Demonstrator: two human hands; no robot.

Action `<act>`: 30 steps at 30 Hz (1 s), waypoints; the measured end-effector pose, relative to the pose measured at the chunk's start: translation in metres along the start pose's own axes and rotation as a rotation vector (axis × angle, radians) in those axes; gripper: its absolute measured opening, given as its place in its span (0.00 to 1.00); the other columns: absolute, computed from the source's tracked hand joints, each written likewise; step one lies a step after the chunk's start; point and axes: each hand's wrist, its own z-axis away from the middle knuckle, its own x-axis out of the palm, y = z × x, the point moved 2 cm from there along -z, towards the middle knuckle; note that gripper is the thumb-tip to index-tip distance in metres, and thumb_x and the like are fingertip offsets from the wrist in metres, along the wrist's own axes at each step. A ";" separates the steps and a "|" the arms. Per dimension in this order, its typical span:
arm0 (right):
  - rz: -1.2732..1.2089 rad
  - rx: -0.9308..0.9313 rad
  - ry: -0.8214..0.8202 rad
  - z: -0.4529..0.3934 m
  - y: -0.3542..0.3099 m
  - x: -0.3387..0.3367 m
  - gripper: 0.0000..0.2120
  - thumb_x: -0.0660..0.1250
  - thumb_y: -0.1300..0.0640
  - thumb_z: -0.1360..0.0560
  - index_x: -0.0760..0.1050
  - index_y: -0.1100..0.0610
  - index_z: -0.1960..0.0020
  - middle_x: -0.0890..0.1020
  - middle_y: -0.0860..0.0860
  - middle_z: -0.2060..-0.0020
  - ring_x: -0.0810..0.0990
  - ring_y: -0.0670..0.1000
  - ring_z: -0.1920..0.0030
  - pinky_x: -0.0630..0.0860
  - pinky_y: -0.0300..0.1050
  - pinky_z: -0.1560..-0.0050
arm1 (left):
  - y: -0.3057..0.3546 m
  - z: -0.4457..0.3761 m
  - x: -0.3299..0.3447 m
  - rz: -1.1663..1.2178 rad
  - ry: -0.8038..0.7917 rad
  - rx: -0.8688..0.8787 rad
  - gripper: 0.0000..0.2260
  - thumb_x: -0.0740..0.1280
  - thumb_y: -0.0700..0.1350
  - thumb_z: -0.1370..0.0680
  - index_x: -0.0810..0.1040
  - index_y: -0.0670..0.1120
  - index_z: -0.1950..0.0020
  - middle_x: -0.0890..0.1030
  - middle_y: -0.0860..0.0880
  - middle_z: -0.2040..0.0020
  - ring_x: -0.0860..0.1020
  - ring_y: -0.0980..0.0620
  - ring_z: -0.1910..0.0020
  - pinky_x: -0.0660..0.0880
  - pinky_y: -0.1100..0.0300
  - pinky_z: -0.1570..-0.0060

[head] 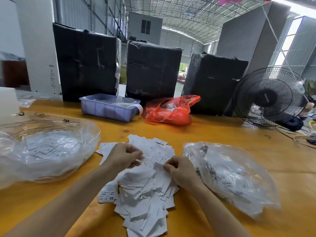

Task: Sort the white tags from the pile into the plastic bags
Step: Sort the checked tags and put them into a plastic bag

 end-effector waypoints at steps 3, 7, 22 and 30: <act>0.076 -0.024 0.044 0.000 0.001 0.000 0.04 0.65 0.61 0.23 0.79 0.59 0.52 0.80 0.50 0.58 0.77 0.48 0.57 0.72 0.39 0.56 | 0.000 -0.001 -0.004 0.004 0.034 -0.005 0.05 0.69 0.35 0.25 0.80 0.40 0.61 0.82 0.45 0.65 0.77 0.53 0.72 0.73 0.66 0.74; 0.251 -0.279 0.153 0.003 -0.015 0.012 0.10 0.65 0.56 0.22 0.79 0.59 0.44 0.80 0.52 0.48 0.76 0.51 0.47 0.71 0.40 0.47 | 0.001 -0.004 -0.011 0.039 0.121 0.017 0.04 0.71 0.34 0.27 0.80 0.41 0.61 0.80 0.46 0.67 0.75 0.53 0.71 0.73 0.65 0.71; 0.062 -0.254 -0.110 0.000 -0.035 0.032 0.20 0.58 0.60 0.21 0.61 0.56 0.72 0.62 0.50 0.76 0.58 0.46 0.75 0.54 0.43 0.71 | 0.004 -0.003 -0.015 0.072 0.152 0.055 0.06 0.70 0.40 0.25 0.81 0.44 0.62 0.83 0.53 0.70 0.75 0.60 0.73 0.69 0.69 0.73; -0.383 -0.146 0.045 0.003 -0.016 0.015 0.19 0.75 0.63 0.32 0.69 0.70 0.72 0.64 0.53 0.77 0.60 0.48 0.73 0.57 0.41 0.70 | 0.007 -0.001 -0.010 0.165 0.056 0.006 0.06 0.72 0.43 0.27 0.82 0.40 0.57 0.85 0.50 0.64 0.78 0.56 0.69 0.72 0.65 0.67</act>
